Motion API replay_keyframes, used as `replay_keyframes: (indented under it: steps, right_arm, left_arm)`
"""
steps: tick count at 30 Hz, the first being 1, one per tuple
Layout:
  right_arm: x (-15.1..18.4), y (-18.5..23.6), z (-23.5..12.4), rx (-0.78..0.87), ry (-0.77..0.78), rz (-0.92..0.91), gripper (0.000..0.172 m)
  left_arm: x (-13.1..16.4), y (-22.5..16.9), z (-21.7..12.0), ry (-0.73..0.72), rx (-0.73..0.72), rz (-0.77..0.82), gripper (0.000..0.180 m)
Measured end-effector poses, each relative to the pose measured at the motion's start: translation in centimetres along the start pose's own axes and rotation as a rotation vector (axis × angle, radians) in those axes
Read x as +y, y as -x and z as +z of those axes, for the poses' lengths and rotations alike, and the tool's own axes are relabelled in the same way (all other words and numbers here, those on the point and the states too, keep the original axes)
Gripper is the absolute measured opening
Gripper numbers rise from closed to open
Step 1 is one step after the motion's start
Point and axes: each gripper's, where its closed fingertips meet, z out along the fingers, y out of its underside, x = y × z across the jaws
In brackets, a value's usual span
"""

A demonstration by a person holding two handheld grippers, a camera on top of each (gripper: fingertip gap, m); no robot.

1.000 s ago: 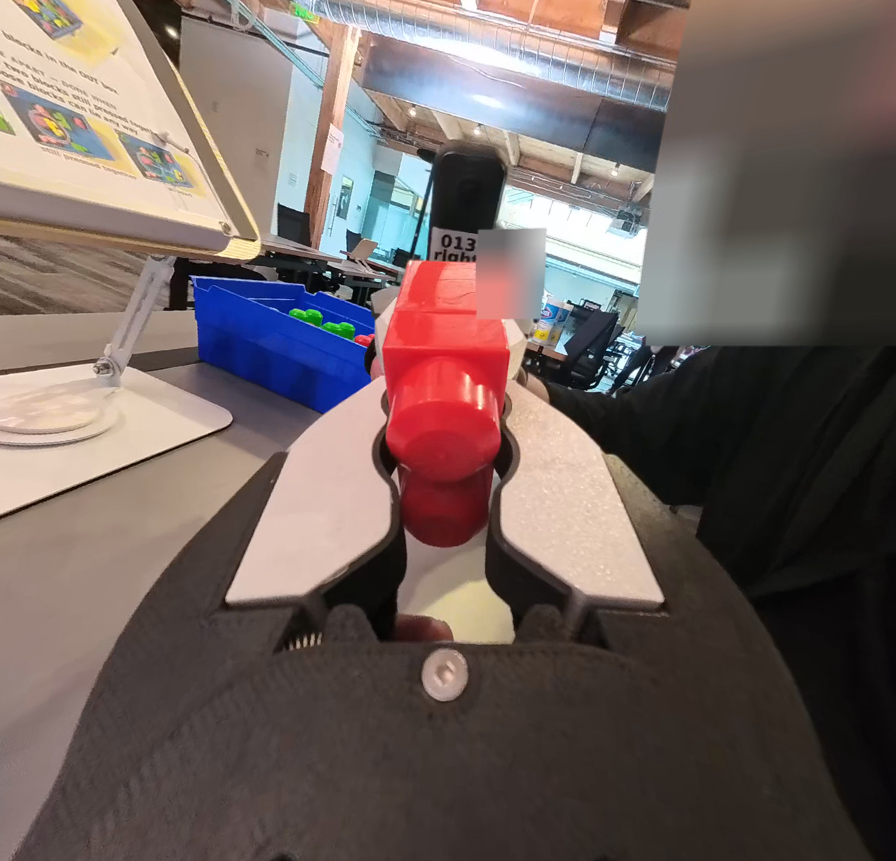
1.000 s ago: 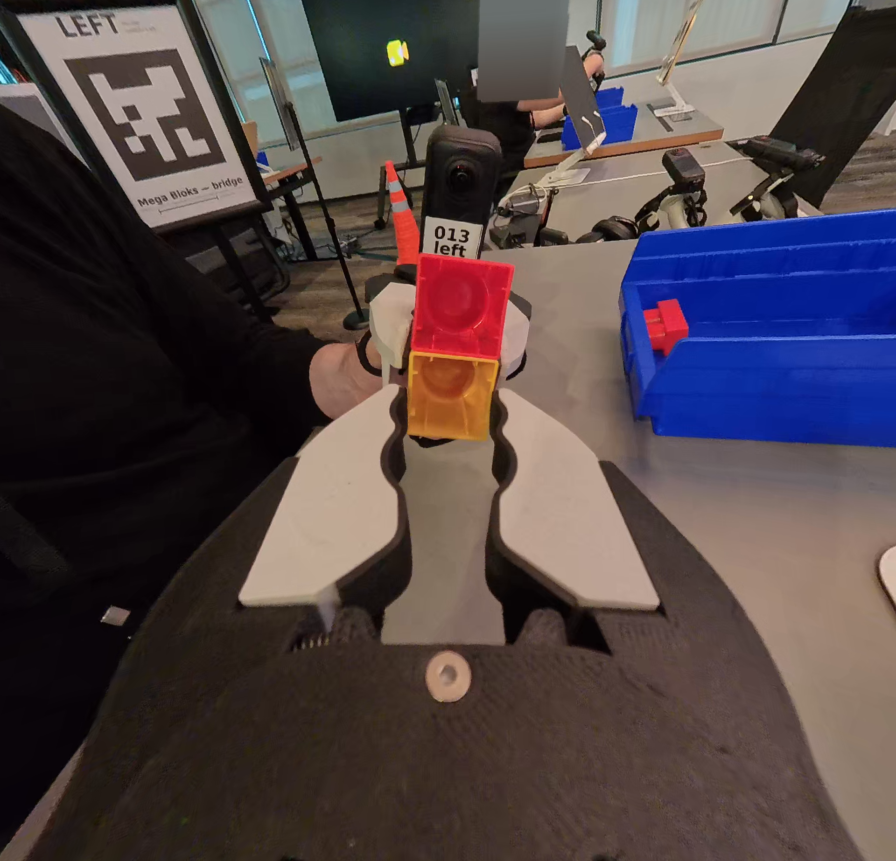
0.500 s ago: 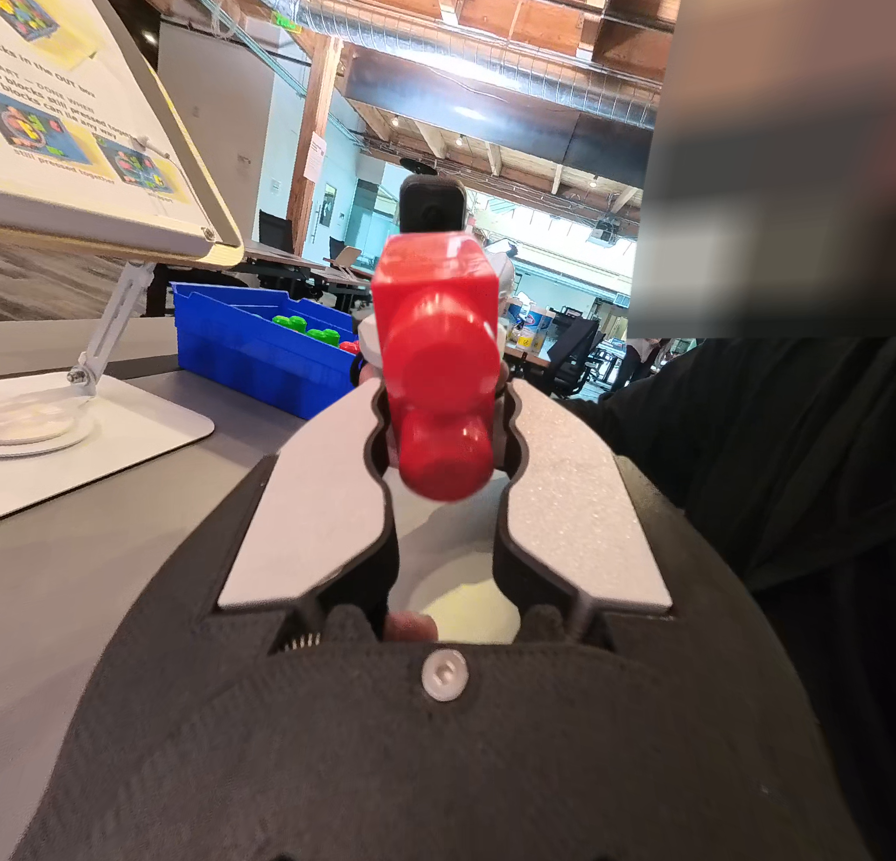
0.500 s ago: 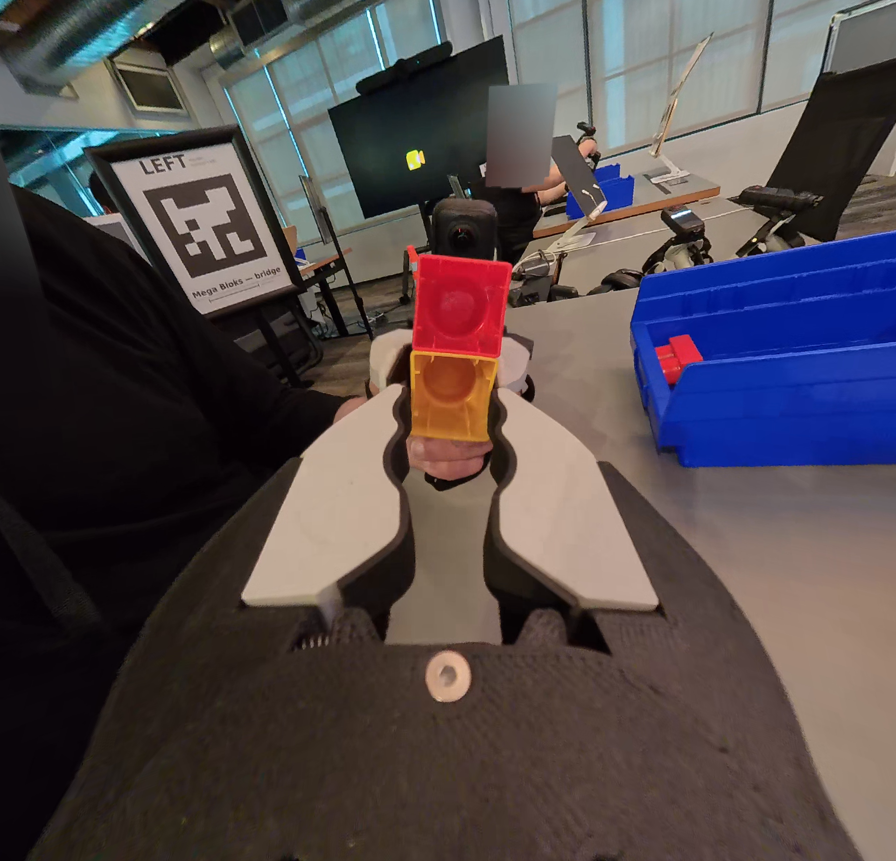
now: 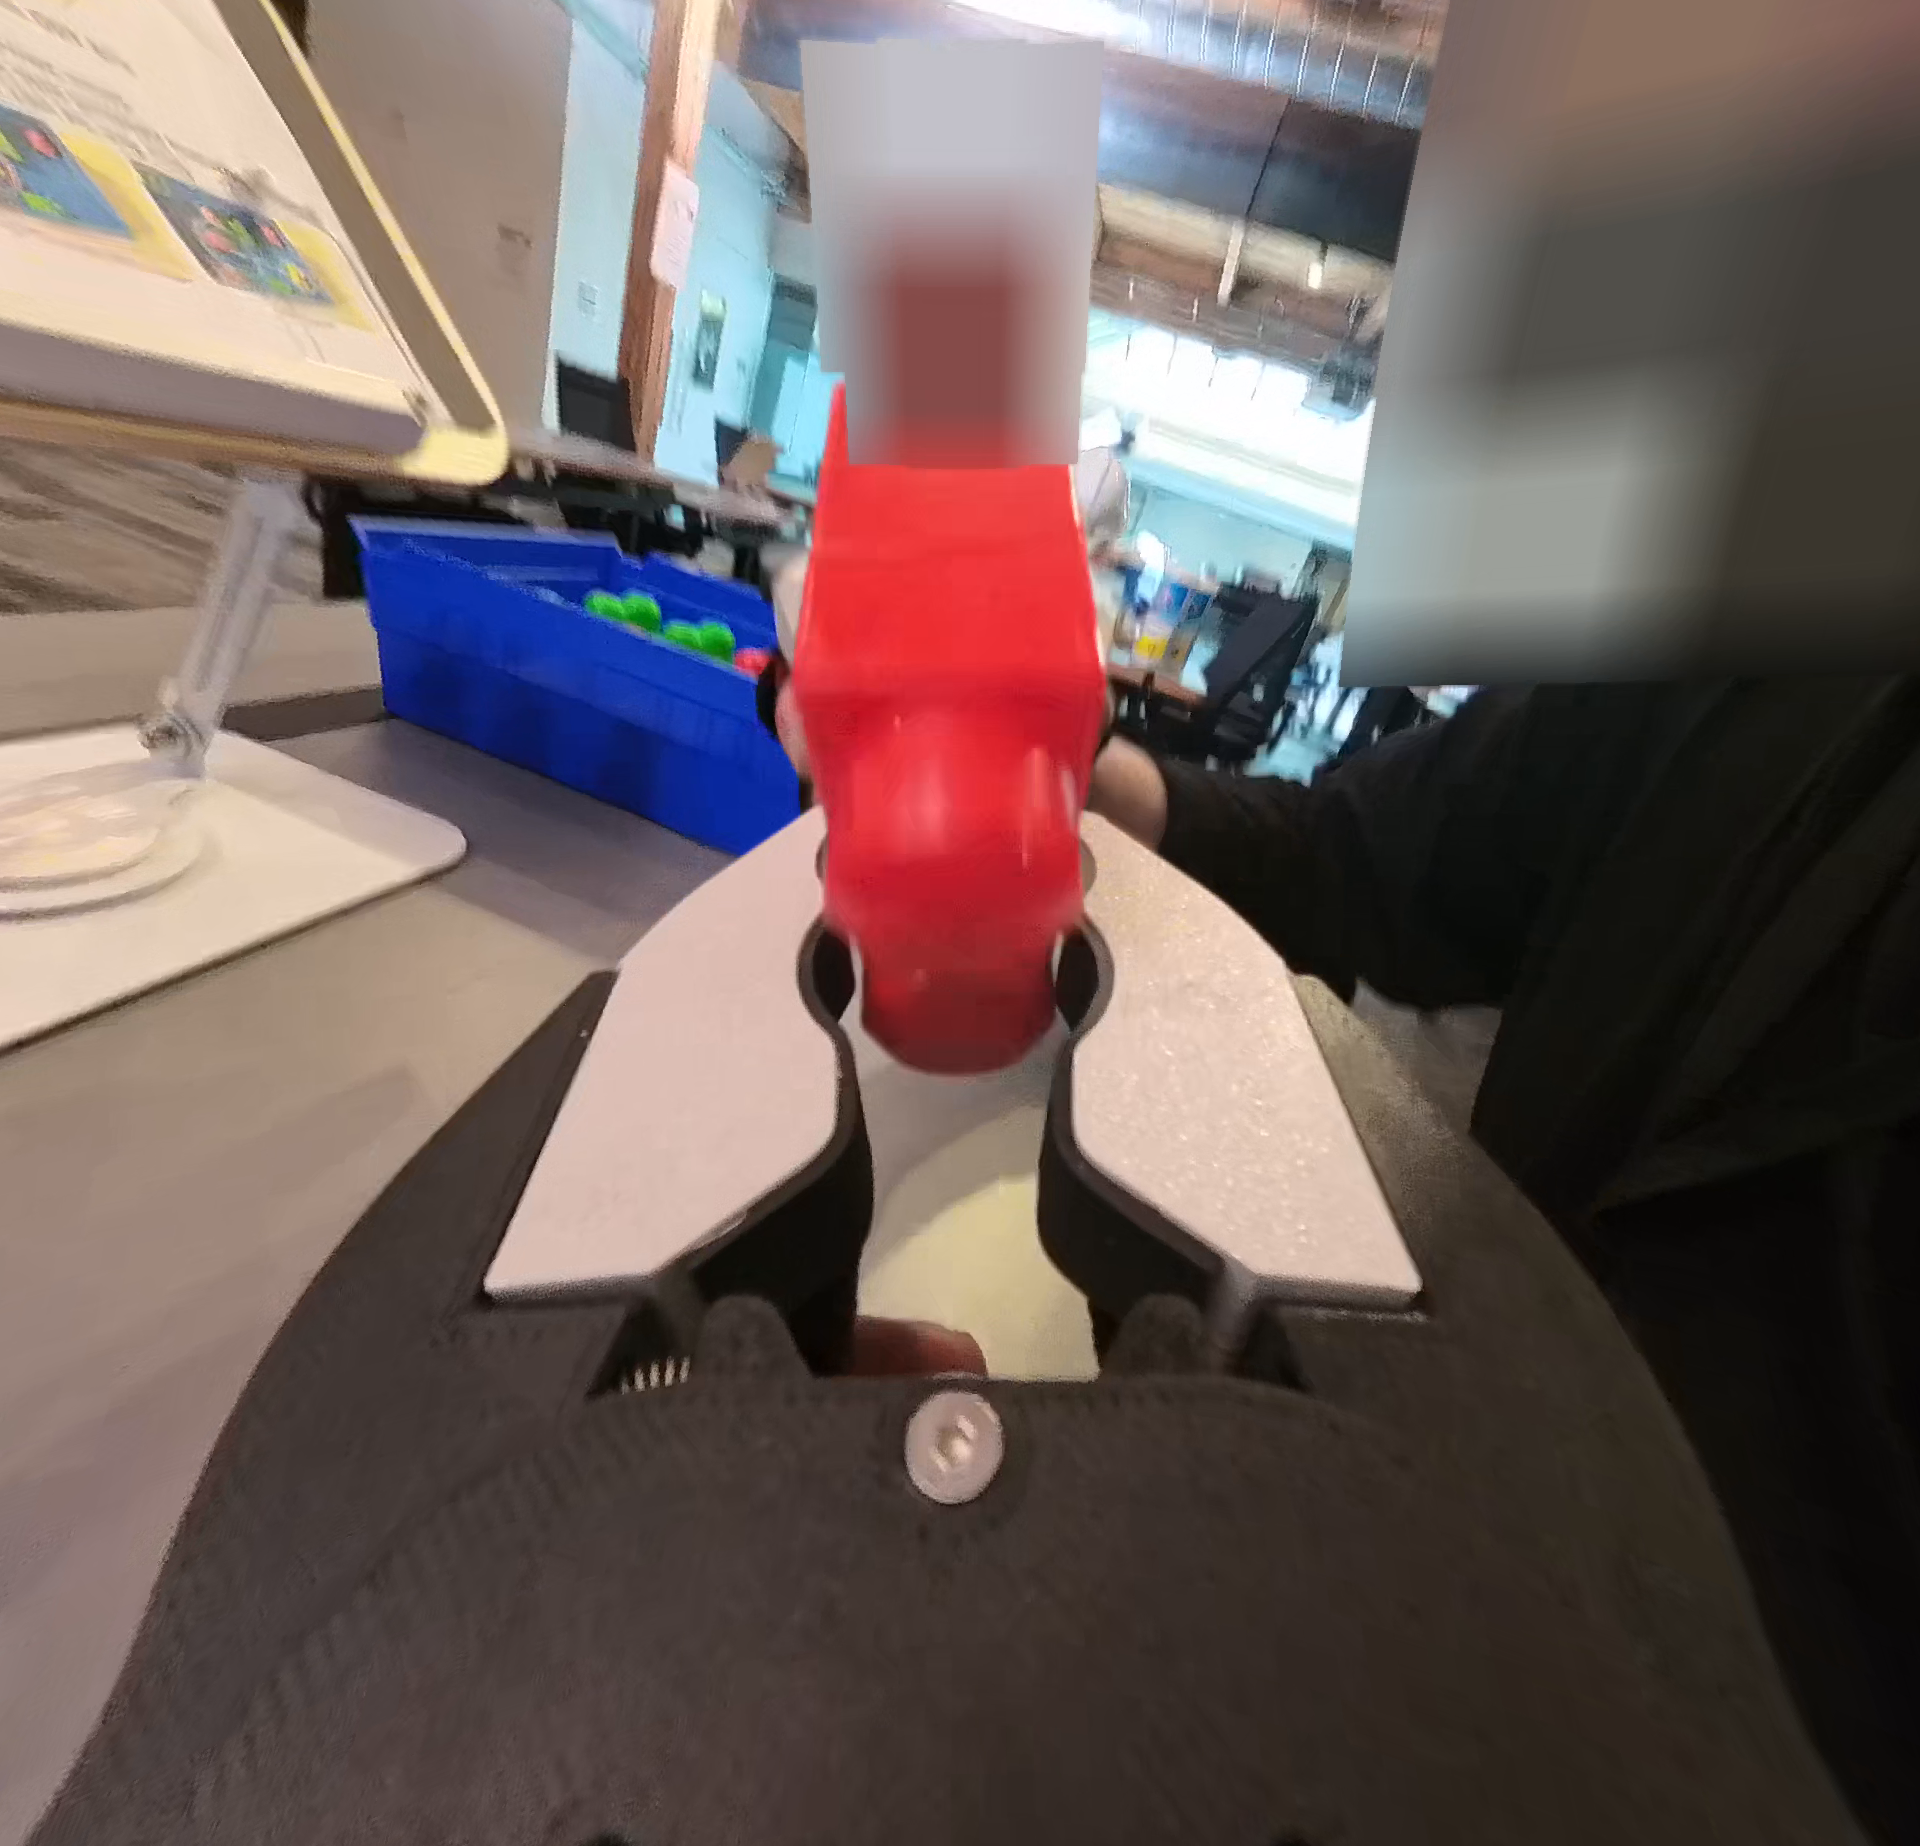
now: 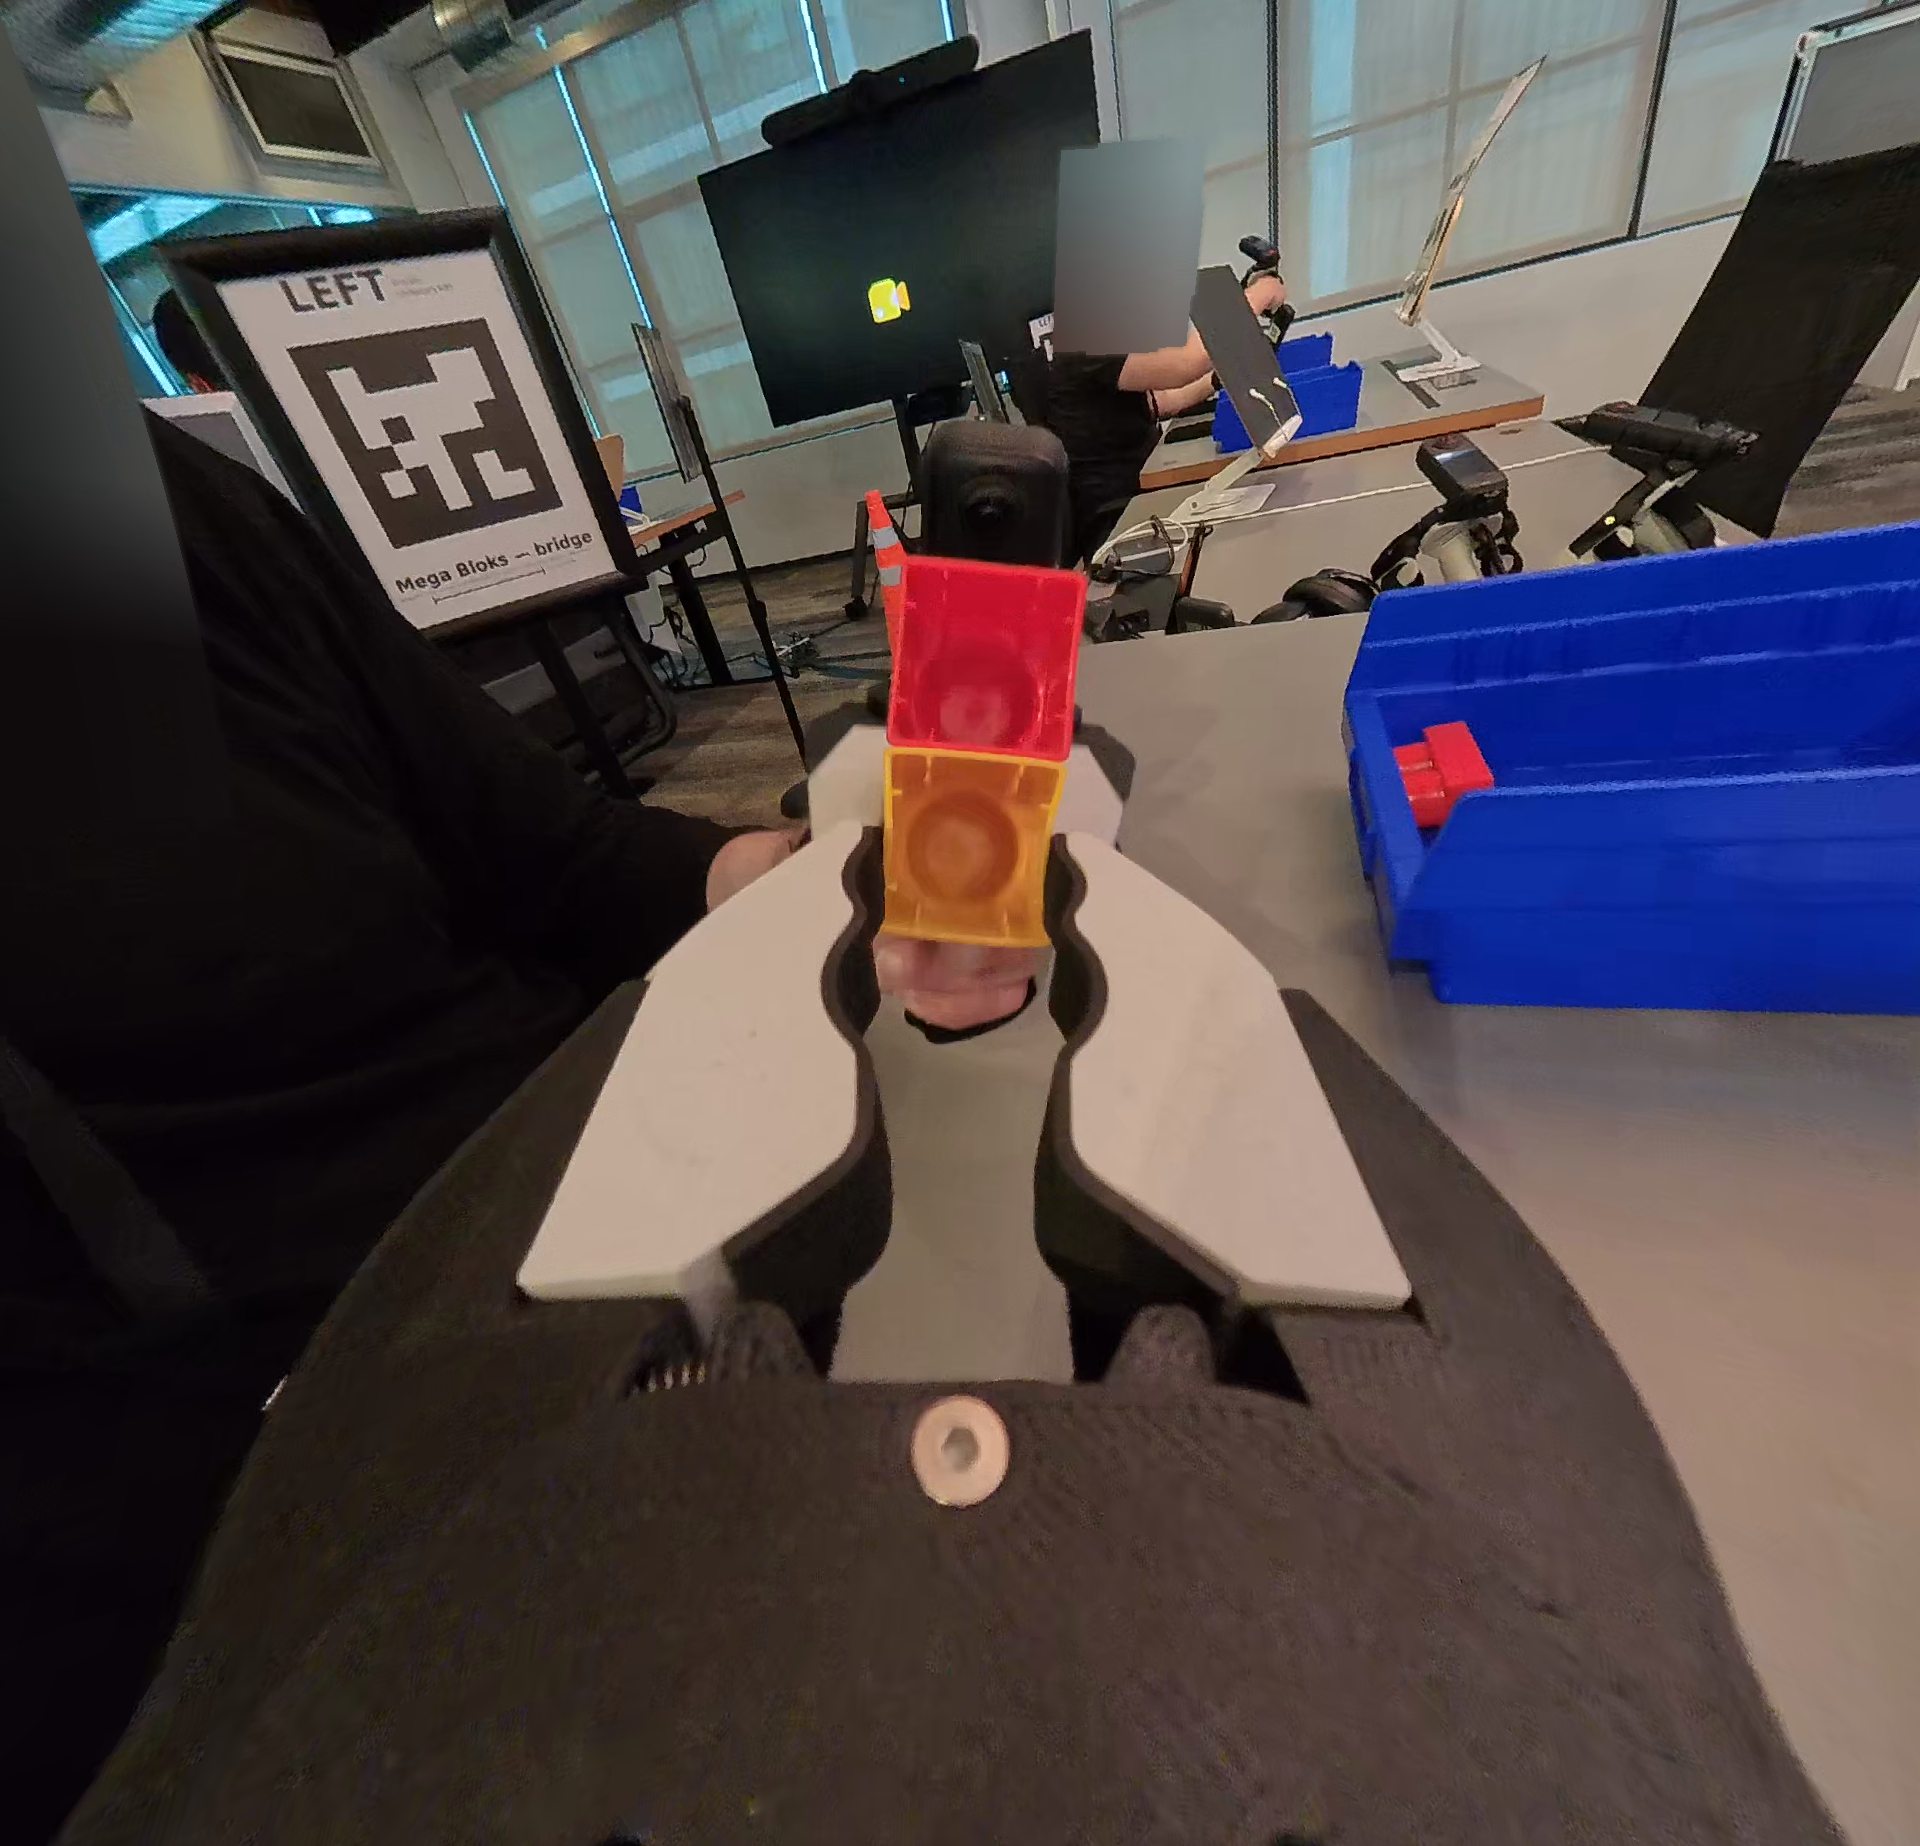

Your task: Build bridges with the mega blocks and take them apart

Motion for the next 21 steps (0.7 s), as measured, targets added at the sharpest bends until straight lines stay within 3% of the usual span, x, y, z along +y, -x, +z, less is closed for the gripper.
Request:
replay_keyframes:
  steps: [1,4,21]
  right_arm:
    - [-0.11,0.21,0.04,-0.002,0.008,-0.012,0.030]
    - [-0.18,0.17,-0.04,0.030,0.058,-0.050,0.030]
    - [0.61,-0.36,-0.13,0.087,0.170,-0.080,0.033]
  left_arm:
    - [1.05,-0.08,0.56,0.053,-0.003,0.011,0.037]
    - [0.68,-0.03,0.69,-0.004,0.005,-0.031,0.036]
    - [1.48,0.45,0.76,0.055,-0.016,0.001,0.036]
